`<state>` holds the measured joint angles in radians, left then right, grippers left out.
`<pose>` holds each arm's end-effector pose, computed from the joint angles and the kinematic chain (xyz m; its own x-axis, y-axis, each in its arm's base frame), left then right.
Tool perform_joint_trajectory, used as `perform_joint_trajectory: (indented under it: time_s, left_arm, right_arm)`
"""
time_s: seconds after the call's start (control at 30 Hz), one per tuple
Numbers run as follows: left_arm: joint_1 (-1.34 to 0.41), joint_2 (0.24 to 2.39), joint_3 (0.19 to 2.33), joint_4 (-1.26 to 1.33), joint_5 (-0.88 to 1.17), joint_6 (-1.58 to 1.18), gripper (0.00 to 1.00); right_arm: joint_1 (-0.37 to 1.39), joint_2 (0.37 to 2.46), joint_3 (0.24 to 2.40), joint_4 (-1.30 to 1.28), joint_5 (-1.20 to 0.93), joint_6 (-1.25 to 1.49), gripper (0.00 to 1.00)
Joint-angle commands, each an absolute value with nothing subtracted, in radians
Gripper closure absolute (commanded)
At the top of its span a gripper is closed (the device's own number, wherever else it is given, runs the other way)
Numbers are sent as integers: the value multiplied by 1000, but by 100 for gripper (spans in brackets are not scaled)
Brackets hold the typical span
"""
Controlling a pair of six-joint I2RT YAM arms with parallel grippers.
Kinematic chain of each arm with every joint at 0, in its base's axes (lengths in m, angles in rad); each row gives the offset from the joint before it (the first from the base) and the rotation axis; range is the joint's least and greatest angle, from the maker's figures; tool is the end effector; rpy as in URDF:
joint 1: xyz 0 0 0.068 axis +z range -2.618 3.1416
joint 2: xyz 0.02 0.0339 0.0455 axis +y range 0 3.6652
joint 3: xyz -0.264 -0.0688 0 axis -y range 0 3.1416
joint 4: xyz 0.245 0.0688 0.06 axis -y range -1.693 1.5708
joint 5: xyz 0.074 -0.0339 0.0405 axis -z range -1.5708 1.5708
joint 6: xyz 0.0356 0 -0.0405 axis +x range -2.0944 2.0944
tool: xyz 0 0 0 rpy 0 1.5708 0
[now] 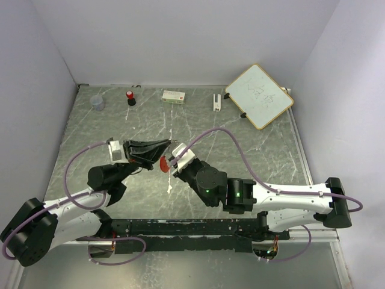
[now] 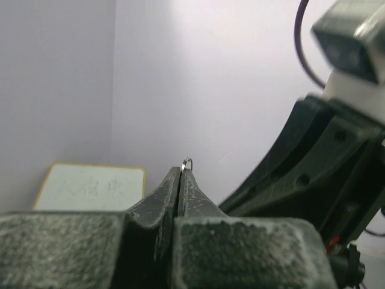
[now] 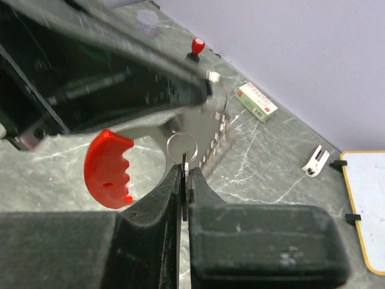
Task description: Remove the keys from the keyring
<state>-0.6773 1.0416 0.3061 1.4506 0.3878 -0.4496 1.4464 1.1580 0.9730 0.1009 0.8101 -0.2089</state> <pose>0.1392 -0.1292 0.2916 0.1113 -0.6058 -0.7878 0.9449 0.3100 -0.1048 0.0584 0.2589 0.3610 0.1131 -0.2478 -0.9622 -0.5838 0.7670 -0.2662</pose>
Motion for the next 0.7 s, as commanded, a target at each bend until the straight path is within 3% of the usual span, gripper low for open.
perform_joint_trajectory:
  time_s: [0.0,0.27,0.53,0.67]
  left_arm:
    - [-675,1051,305,1691,323,-503,93]
    - [-675,1105,295,1781,307,-539,93]
    - [-674,955,292,1413,233,-390,93]
    - [-675,912,309,1188,172,-321,93]
  right_arm:
    - [1443,1137,941,75,794,-180,100]
    - [1443,1128,940,72,821,-191,100]
    - [1418,1031,947,47,960,-214,100]
    - [1305,996,960,14,911,-137,100]
